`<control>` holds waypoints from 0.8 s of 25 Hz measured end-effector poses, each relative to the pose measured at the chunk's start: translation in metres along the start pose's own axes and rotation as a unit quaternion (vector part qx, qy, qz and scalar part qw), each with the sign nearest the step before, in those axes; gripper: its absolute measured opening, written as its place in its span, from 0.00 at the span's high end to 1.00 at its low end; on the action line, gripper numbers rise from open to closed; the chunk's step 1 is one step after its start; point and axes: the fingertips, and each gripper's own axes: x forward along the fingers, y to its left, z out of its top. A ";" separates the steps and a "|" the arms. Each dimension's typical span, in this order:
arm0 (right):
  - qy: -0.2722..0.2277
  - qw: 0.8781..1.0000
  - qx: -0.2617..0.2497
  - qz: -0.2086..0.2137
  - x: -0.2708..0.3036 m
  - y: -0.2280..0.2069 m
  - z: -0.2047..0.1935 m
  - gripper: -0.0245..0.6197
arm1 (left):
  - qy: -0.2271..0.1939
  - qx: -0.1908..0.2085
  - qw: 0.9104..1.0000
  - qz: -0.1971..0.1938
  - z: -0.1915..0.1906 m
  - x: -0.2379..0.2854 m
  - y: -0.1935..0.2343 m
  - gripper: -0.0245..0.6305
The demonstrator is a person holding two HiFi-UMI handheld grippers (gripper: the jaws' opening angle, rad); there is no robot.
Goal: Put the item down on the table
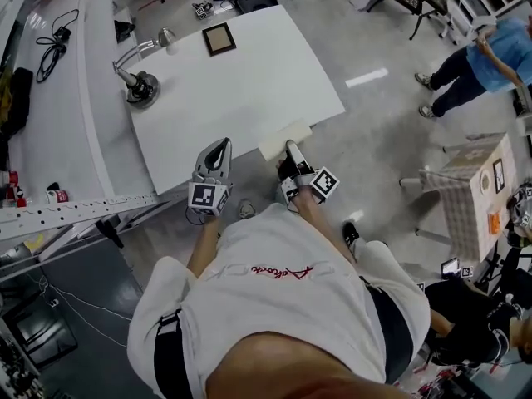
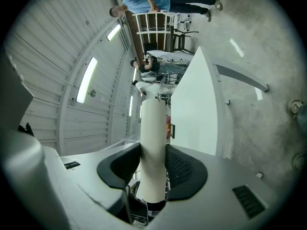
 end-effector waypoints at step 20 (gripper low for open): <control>0.082 0.997 0.012 0.006 0.052 -0.005 0.095 0.67 | 0.020 0.008 0.998 0.055 0.000 0.089 -0.044 0.94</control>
